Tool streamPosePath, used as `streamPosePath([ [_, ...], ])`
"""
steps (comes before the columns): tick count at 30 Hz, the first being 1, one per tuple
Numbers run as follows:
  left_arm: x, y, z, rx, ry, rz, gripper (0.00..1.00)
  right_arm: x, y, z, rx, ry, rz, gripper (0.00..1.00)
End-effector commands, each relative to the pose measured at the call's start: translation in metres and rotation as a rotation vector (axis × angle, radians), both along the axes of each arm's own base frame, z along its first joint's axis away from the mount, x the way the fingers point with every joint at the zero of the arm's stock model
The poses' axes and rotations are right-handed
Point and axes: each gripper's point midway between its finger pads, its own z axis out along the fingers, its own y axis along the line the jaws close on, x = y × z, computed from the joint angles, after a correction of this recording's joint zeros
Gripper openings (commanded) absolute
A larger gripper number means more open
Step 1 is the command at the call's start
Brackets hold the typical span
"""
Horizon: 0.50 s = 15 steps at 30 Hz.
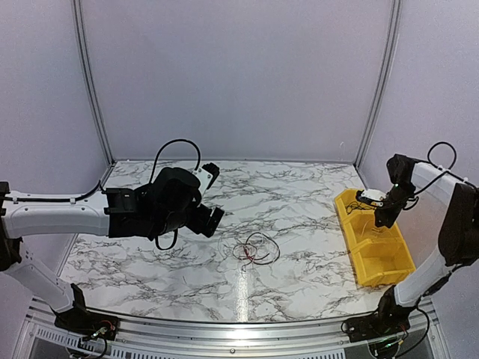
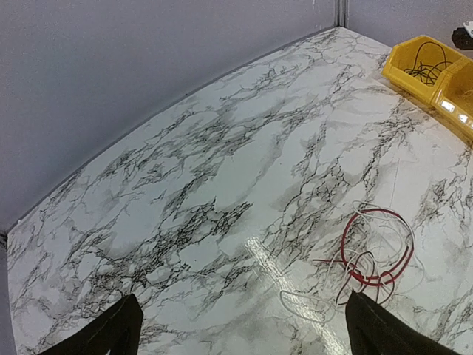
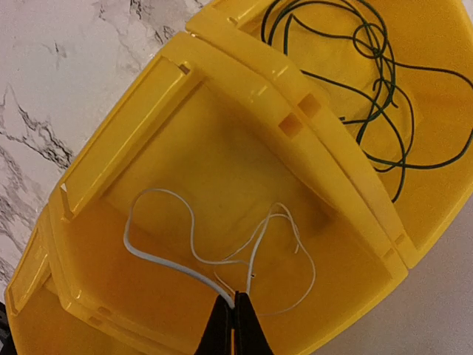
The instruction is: Untangle the cables
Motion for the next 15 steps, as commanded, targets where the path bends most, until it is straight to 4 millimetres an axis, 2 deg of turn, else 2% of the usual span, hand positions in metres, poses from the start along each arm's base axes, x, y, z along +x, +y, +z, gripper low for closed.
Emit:
streamPosePath([
  [1,0.001,0.004,0.018,-0.006,-0.033,0.011,0.99,0.007,-0.018,-0.008,-0.075,-0.002,-0.051,0.00],
  [5,0.000,0.003,0.017,-0.002,-0.031,0.008,0.99,0.007,-0.019,-0.019,-0.069,0.029,-0.075,0.00],
  [9,-0.001,0.002,0.015,0.003,-0.026,-0.004,0.99,0.006,-0.017,-0.017,-0.059,0.040,-0.080,0.02],
  [13,-0.001,0.001,0.013,0.007,-0.022,-0.006,0.99,0.007,-0.019,0.006,-0.072,0.012,-0.092,0.28],
  [15,0.000,0.001,0.010,0.018,-0.022,-0.005,0.99,0.011,-0.021,0.022,-0.085,-0.031,-0.100,0.36],
])
